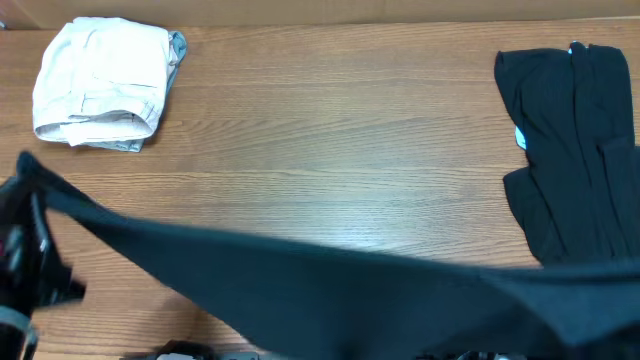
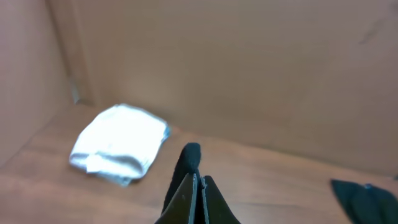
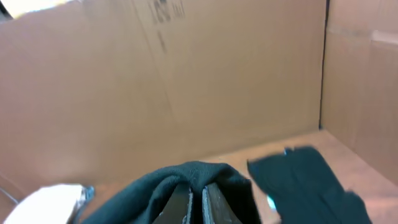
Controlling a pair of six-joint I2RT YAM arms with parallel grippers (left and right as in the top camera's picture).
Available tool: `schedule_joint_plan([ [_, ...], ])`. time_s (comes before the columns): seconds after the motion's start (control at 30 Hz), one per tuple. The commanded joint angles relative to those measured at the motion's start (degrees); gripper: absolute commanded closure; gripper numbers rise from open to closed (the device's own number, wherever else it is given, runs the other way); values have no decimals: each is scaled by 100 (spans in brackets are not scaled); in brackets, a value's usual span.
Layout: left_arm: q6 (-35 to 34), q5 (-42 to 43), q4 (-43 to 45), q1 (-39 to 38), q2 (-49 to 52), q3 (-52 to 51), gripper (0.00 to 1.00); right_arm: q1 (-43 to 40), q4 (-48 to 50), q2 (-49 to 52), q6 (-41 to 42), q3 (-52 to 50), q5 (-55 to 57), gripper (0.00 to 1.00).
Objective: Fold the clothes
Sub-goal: 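Lift the shirt with both grippers and shake it out flat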
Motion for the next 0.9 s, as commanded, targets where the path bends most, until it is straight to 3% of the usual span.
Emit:
schedule_joint_plan([
  [0.0, -310, -651, -9, 33, 560, -232, 96, -37, 31, 334, -52, -719, 251, 96],
  [0.23, -520, -852, -168, 37, 1792, -452, 96, -37, 442, 1060, -428, -2151, -195, 96],
  [0.47, -538, -894, 85, 140, 3442, -452, 96, 20, 1158, 2481, -673, -2863, -503, 96],
  [0.87, -470, -782, 2601, 732, 6225, -452, 96, 295, 3901, 5425, -573, -2953, -798, 96],
])
